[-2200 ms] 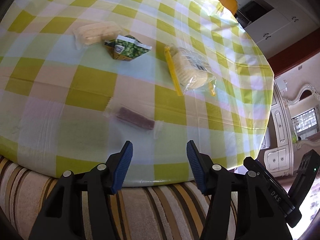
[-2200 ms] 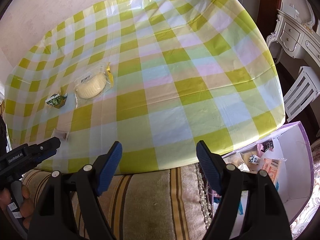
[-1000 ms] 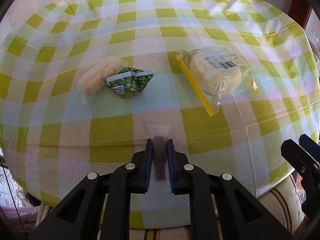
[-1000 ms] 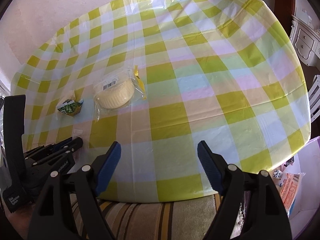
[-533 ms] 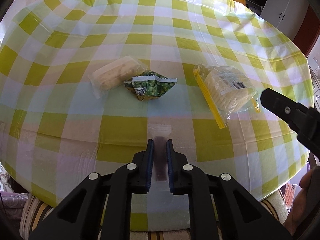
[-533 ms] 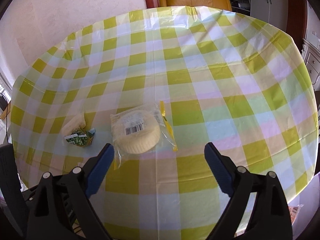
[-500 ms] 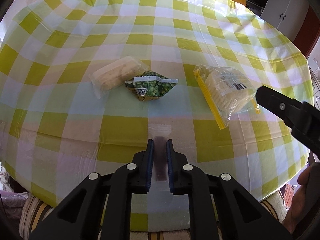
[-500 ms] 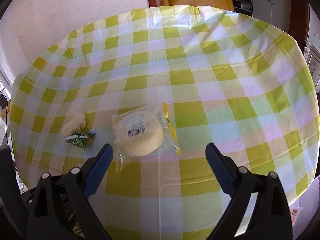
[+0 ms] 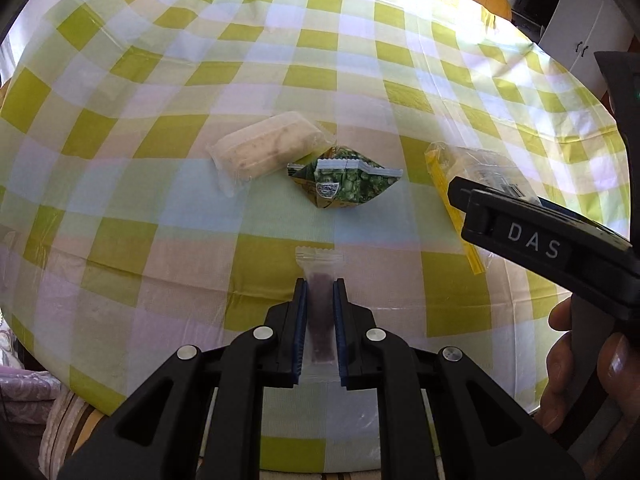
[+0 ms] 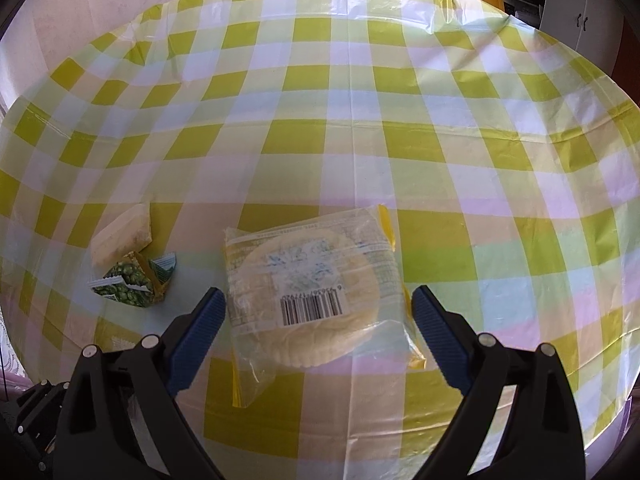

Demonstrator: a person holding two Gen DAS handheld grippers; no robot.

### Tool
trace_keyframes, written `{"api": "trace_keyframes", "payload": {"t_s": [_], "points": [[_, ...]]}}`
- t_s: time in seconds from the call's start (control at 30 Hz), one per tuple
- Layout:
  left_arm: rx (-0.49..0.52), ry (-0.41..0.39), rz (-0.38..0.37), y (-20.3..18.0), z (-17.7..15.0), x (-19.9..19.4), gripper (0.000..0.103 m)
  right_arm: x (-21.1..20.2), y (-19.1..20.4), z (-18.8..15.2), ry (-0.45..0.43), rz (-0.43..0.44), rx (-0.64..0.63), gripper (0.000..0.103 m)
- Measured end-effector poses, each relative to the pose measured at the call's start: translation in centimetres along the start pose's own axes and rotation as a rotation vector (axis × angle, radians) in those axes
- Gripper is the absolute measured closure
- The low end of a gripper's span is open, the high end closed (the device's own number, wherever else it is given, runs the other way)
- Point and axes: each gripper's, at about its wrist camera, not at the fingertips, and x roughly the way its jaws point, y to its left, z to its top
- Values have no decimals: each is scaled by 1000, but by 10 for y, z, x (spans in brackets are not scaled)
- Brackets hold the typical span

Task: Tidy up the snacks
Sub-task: 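Grasp purple bar with left tool while right tool grasps round bread bag, then carry both snacks into the white box and open both tools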

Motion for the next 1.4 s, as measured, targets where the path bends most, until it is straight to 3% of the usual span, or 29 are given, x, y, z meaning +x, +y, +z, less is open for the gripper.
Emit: {"api": "trace_keyframes", "payload": {"t_s": [0.2,0.33,0.43,0.57,0.73,1.4], "points": [[39,1,23,-5,1,1,90,8,-1,2,2,4,-11,9],[59,-1,40,-8,0,1,85,16,-3,0,14,8,-10,16],[51,-2,30,-9,-1,1,86,14,-3,-1,3,27,-13,28],[22,-12,-1,-4,-1,0,91,10,-4,-5,-5,24,-6,32],[-22,-48,-76,4,-1,-6,92,1,-14,-16,-3,26,22,33],[60,-108,-112,-30,-13,-41,92,-68,-71,-77,-32,10,126,33]]}}
